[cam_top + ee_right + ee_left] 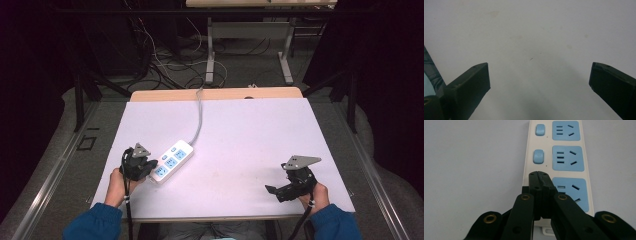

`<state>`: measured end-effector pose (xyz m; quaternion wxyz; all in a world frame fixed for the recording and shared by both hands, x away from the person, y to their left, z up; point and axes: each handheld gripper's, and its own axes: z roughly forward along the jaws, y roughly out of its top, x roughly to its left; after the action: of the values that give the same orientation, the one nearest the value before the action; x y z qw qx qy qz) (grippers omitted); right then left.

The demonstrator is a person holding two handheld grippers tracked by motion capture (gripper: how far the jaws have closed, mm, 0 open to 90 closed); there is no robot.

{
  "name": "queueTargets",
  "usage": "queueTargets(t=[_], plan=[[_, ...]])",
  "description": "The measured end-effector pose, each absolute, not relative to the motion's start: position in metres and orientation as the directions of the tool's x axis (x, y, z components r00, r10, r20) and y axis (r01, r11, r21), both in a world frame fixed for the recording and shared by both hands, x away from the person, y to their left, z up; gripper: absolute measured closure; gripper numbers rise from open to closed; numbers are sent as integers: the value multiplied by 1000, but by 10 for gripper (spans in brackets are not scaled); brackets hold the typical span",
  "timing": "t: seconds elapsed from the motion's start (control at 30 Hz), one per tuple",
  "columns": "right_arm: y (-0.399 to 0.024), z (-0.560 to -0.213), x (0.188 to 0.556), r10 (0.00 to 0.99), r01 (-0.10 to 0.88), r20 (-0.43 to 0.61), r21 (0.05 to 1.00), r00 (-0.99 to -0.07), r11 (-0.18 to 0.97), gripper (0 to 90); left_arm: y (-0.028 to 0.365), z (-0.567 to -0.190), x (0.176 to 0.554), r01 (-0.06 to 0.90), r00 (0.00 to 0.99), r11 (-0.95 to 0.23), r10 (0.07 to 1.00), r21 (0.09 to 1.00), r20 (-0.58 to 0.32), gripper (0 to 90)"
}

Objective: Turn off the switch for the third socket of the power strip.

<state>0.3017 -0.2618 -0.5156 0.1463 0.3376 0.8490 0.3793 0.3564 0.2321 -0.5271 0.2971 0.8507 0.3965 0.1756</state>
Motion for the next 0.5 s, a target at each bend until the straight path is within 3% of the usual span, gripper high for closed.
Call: queueTargets(t=[0.5], plan=[[-261,-516,302,685,460,4,744,-728,484,29,233,-528,356,567,628,-510,776,647,60,900]])
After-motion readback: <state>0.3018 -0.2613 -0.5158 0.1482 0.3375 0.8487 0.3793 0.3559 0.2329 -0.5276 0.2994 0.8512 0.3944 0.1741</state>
